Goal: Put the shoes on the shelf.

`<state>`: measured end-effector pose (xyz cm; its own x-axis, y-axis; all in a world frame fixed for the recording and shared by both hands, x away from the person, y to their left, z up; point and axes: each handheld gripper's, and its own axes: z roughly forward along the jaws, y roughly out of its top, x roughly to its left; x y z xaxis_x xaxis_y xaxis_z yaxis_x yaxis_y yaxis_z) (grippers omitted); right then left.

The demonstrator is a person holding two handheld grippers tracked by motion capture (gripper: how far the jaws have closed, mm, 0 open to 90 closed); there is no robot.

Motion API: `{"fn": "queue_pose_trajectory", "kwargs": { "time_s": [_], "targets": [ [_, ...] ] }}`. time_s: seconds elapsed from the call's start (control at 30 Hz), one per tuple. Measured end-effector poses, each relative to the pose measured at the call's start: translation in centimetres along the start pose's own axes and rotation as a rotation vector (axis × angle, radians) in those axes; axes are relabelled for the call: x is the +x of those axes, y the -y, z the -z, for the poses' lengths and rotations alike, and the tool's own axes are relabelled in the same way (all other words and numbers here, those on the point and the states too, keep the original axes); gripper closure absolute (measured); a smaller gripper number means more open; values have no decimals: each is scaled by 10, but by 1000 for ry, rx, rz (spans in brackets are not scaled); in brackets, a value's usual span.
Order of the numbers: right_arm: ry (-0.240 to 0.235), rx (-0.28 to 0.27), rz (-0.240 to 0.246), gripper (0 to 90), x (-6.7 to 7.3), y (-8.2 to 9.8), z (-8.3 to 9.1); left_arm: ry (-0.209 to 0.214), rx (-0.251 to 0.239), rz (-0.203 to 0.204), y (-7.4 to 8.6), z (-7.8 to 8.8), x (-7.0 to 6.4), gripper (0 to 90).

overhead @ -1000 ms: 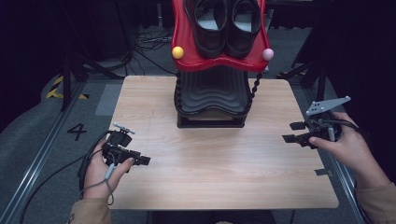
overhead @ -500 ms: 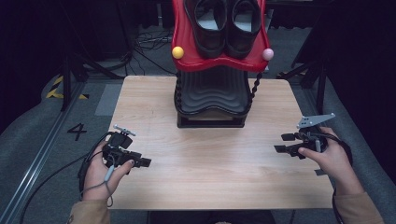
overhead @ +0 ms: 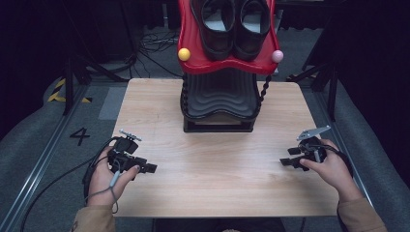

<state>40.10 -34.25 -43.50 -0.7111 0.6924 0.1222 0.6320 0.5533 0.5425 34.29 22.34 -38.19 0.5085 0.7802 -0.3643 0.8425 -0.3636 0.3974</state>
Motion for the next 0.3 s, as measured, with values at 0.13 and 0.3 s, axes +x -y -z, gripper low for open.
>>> {"fn": "queue_pose_trajectory", "kwargs": {
  "time_s": [0.13, 0.3],
  "targets": [
    [23, 40, -12, 369, -3, 5, -9, -1, 14, 6, -1, -5, 4, 464],
    [27, 41, -22, 365, -5, 9, -11, -1, 12, 11, -2, -9, 8, 465]
  ]
}}
